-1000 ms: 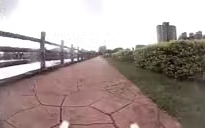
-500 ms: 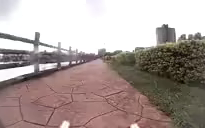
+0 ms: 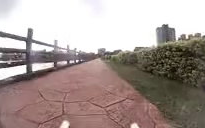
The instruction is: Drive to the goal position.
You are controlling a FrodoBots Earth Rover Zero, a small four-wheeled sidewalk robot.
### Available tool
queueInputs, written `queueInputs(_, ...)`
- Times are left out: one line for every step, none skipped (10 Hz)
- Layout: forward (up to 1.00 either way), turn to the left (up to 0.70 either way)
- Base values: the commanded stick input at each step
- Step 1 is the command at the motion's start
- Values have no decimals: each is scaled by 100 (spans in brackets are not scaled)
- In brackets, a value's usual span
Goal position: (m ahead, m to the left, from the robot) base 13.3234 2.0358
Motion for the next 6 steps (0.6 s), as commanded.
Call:
queueInputs(70, 0)
queueInputs(70, 0)
queueInputs(70, 0)
queueInputs(70, 28)
queueInputs(70, 35)
queueInputs(70, 14)
